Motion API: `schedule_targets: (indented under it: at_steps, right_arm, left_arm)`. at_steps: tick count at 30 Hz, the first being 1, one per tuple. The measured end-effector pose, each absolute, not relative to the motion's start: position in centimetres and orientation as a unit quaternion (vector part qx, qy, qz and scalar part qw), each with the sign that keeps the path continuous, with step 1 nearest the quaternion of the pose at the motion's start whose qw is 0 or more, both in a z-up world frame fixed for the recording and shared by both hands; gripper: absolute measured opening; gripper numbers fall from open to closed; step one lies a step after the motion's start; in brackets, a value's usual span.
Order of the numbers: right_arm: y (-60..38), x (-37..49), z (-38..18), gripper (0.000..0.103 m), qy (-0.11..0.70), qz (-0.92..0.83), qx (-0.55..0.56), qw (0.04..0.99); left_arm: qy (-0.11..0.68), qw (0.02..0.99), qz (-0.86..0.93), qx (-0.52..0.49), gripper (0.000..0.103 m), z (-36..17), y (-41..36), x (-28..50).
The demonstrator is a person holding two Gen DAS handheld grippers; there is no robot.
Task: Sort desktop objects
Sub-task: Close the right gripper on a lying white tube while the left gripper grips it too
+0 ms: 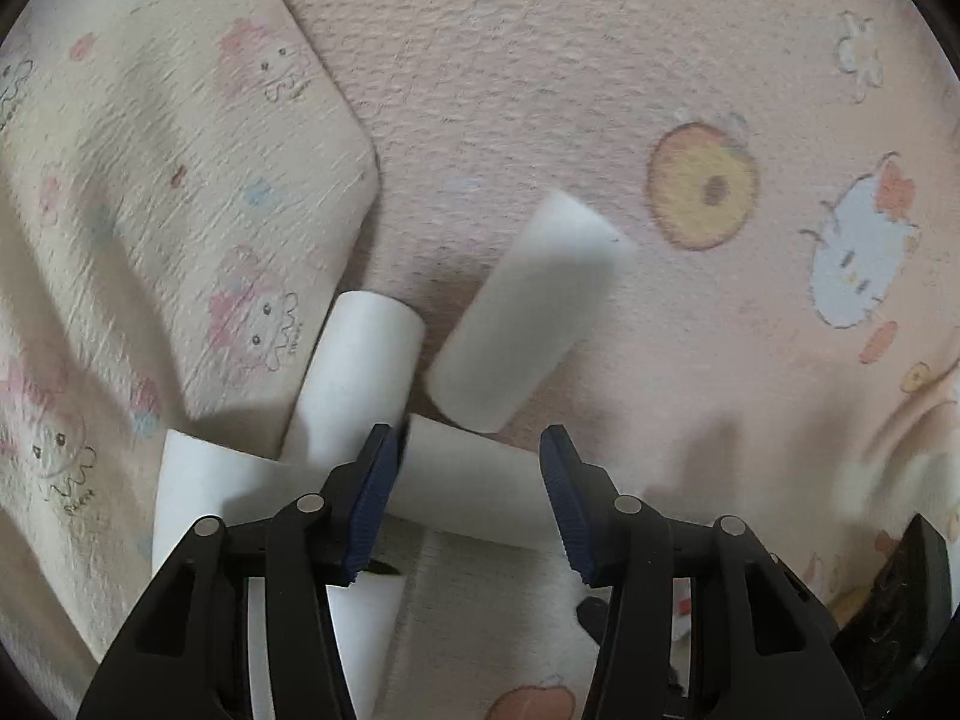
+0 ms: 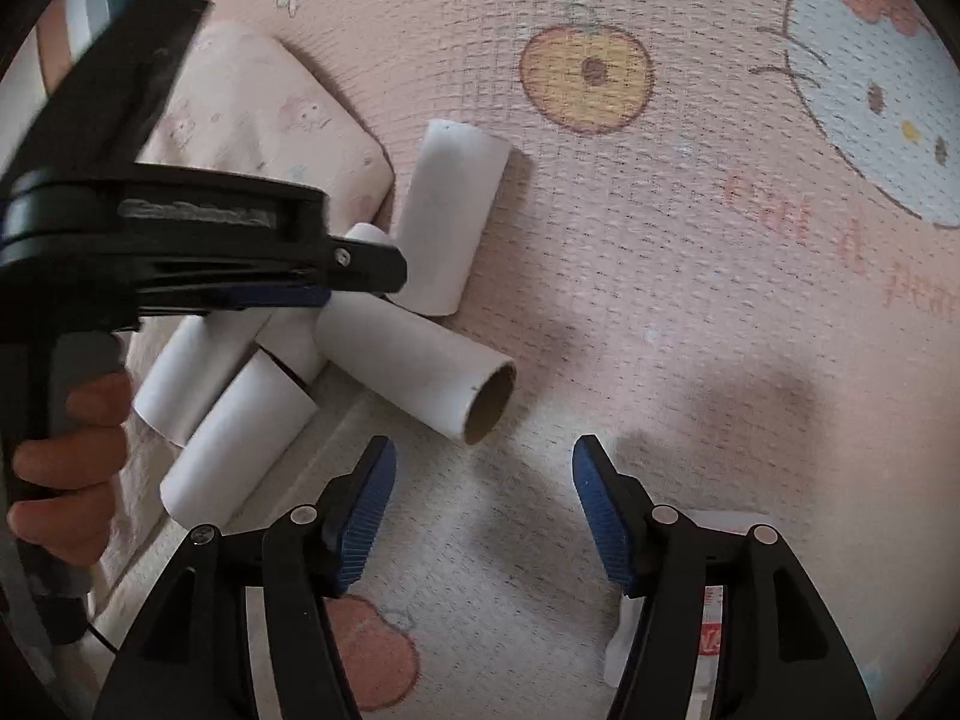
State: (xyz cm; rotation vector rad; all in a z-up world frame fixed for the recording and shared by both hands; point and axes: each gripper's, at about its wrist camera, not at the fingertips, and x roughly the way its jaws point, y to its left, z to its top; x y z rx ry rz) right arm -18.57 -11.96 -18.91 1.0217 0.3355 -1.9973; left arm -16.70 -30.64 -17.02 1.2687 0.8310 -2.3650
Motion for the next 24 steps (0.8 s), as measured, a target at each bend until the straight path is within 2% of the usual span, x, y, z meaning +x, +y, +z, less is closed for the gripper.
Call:
schedule_targets:
  at_steps: [7, 14, 15, 16, 18, 24]
  right_arm:
    - [-11.2, -20.1, -19.4, 0.059, 0.095, -0.792, 0.429, 0.422]
    - [-10.1, -21.0, -19.3, 0.058, 0.047, -0.777, 0.451, 0.436]
    - [-10.0, -21.0, -19.1, 0.056, 0.046, -0.775, 0.456, 0.435]
    - [-9.9, -21.0, -19.1, 0.048, 0.044, -0.773, 0.459, 0.435]
    - [-9.6, -21.2, -18.9, 0.042, 0.038, -0.769, 0.466, 0.436]
    - [-7.9, -21.3, -18.7, 0.042, 0.021, -0.767, 0.475, 0.430]
  left_arm:
    - [0.309, 0.144, -0.818, 0.462, 0.050, -17.5, -30.5, -16.7]
    - [0.349, 0.113, -0.800, 0.475, 0.037, -18.4, -29.5, -16.6]
    - [0.349, 0.110, -0.800, 0.475, 0.036, -18.5, -29.4, -16.7]
    - [0.346, 0.107, -0.802, 0.476, 0.035, -18.4, -29.1, -16.8]
    - [0.336, 0.101, -0.804, 0.480, 0.033, -18.3, -28.7, -17.0]
    - [0.315, 0.081, -0.808, 0.492, 0.033, -18.1, -27.2, -17.3]
